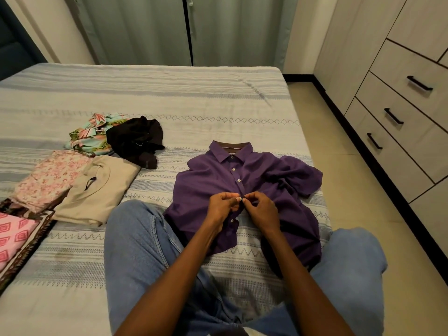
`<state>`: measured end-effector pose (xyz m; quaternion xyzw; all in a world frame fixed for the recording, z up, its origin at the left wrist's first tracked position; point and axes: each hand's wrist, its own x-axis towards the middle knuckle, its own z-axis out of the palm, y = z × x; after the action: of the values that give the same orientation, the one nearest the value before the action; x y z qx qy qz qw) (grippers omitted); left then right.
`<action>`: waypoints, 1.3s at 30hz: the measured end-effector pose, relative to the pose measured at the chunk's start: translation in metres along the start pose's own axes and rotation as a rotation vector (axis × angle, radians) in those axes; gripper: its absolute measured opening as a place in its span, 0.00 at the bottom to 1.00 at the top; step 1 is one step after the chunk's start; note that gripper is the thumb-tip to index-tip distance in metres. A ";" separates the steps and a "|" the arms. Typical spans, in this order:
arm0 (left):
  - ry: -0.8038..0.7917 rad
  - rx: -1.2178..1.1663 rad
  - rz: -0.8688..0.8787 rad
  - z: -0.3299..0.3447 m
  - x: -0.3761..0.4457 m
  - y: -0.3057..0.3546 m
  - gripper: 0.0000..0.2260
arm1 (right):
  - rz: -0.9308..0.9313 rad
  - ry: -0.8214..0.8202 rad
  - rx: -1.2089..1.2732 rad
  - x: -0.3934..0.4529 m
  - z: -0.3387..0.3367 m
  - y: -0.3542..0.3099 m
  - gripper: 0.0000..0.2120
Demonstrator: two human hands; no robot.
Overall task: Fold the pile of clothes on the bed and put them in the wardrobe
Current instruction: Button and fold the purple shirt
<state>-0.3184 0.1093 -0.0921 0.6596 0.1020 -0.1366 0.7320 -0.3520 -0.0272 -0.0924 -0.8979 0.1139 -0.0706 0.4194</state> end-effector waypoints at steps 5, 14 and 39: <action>-0.008 -0.009 0.015 0.001 0.001 0.000 0.01 | -0.069 0.032 -0.017 -0.002 0.003 -0.001 0.08; -0.017 -0.075 -0.034 -0.003 0.007 -0.001 0.03 | -0.131 0.004 0.010 0.003 0.006 0.006 0.07; 0.014 0.021 0.179 -0.006 0.021 -0.007 0.09 | -0.325 -0.013 -0.188 0.031 -0.001 0.011 0.08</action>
<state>-0.3010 0.1131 -0.1060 0.6745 0.0464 -0.0673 0.7337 -0.3243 -0.0425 -0.0997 -0.9401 -0.0294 -0.1208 0.3174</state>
